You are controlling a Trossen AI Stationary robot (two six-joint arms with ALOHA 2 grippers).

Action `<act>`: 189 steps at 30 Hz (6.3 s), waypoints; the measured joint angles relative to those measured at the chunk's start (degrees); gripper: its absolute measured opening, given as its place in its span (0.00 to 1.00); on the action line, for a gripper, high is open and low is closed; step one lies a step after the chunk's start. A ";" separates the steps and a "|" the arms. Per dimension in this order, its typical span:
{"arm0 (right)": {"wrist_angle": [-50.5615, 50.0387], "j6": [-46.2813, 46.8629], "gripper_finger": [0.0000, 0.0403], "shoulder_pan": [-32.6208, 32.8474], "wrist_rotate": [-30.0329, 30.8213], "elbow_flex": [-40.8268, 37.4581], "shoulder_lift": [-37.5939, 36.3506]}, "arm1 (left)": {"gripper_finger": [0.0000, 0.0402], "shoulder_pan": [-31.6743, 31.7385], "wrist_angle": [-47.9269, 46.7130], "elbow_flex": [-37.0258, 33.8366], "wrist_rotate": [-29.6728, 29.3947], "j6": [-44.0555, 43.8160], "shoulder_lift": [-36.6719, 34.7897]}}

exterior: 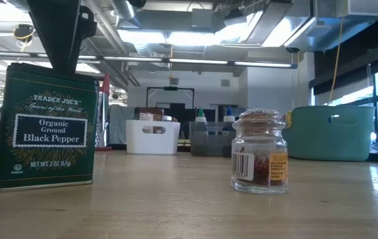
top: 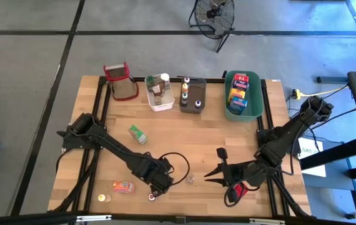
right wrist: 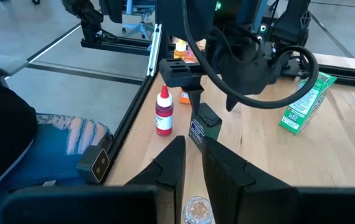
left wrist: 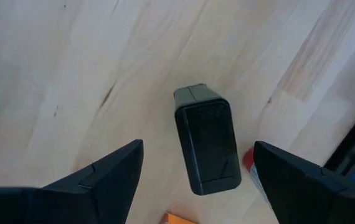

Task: Pick & Place Kitchen Items
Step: Put the green seasoning bottle into the white bin

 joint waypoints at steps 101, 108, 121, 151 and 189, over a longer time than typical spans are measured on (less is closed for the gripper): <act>-0.04 0.79 0.14 0.03 -1.42 0.00 0.07 | 0.74 0.37 3.19 -3.80 -4.68 4.78 0.43; -0.55 0.79 0.14 0.05 -1.41 0.00 0.07 | 0.74 0.39 3.97 -3.80 -6.56 5.12 0.43; -0.50 0.80 0.14 0.05 -1.40 0.00 0.08 | 0.74 0.52 9.55 -9.07 -0.75 4.03 0.54; -0.42 1.51 0.14 0.02 -1.27 0.00 0.09 | 0.50 1.57 11.53 -9.64 1.01 11.53 0.54; -1.99 3.53 0.14 0.02 -1.41 0.00 0.11 | 0.32 20.00 -24.86 26.63 -22.43 32.77 -0.19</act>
